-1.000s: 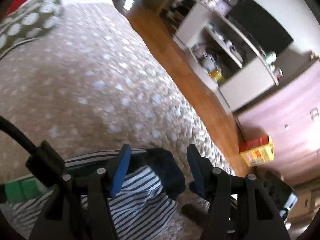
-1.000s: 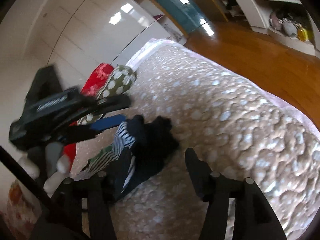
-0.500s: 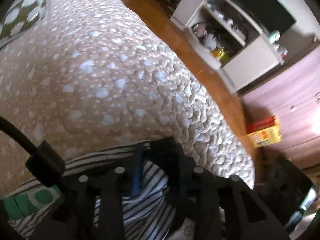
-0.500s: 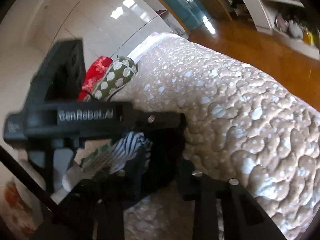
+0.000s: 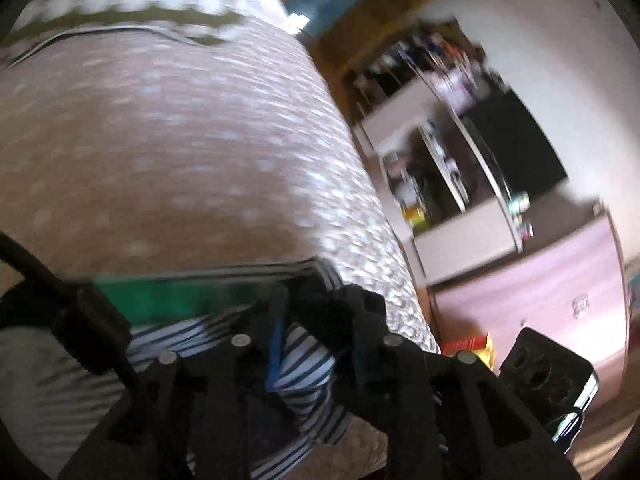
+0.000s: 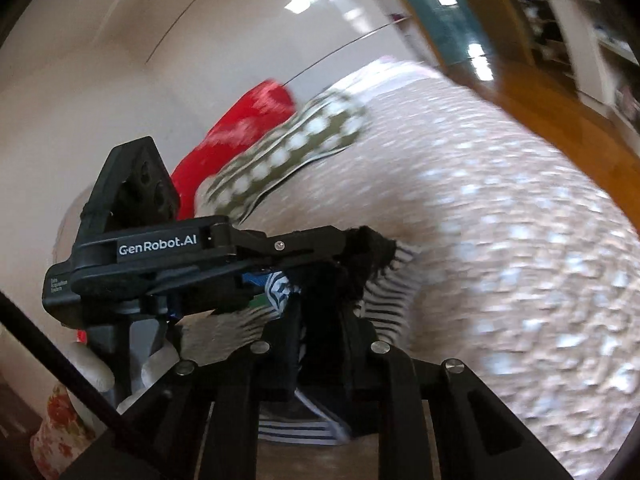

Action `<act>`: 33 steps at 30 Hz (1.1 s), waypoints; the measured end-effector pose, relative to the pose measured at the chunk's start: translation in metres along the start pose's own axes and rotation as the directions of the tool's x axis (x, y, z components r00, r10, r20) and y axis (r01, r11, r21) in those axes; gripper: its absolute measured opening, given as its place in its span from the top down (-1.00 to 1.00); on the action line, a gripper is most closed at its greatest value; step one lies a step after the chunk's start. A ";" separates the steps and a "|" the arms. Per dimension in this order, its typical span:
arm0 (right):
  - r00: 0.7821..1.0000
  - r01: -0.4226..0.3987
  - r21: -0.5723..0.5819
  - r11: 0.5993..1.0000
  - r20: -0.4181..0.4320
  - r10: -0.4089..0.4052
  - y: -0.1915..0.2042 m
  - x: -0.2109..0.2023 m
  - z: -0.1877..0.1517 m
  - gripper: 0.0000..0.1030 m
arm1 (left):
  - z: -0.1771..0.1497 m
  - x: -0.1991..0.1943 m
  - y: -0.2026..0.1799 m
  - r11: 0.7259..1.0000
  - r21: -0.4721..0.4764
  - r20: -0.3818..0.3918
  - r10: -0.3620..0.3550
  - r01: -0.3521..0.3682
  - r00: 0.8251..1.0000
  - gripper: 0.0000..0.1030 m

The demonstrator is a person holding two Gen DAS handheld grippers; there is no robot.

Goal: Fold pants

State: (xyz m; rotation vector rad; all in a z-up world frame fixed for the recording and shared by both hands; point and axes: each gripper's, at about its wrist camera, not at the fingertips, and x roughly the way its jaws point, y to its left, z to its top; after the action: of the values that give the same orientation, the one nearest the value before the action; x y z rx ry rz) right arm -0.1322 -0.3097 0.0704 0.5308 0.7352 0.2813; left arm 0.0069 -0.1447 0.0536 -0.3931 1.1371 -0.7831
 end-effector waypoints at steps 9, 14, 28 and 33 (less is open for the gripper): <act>0.977 -0.115 -0.137 0.984 -0.196 0.087 0.063 0.045 -0.027 0.36 | -0.038 -0.094 0.061 0.989 -0.144 0.179 0.066 -0.040 0.982 -0.12; 0.992 -0.062 -0.104 0.993 -0.117 0.050 0.054 0.010 -0.006 0.37 | -0.061 -0.132 0.083 0.978 -0.191 0.249 0.134 -0.087 0.959 -0.12; 0.935 0.222 -0.168 0.961 -0.242 -0.258 0.052 0.121 -0.002 0.61 | -0.122 -0.132 0.117 0.915 -0.208 0.178 0.383 -0.346 0.906 -0.14; 0.931 0.226 -0.216 0.950 -0.239 -0.275 0.068 0.091 0.005 0.61 | -0.124 -0.145 0.122 0.930 -0.235 0.207 0.331 -0.282 0.921 -0.14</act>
State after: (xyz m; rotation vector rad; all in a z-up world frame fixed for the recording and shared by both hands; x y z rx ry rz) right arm -0.0677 -0.2165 0.0600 0.2180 1.0180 0.1797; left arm -0.0922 0.0565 0.0216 -0.4517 1.0163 -0.3322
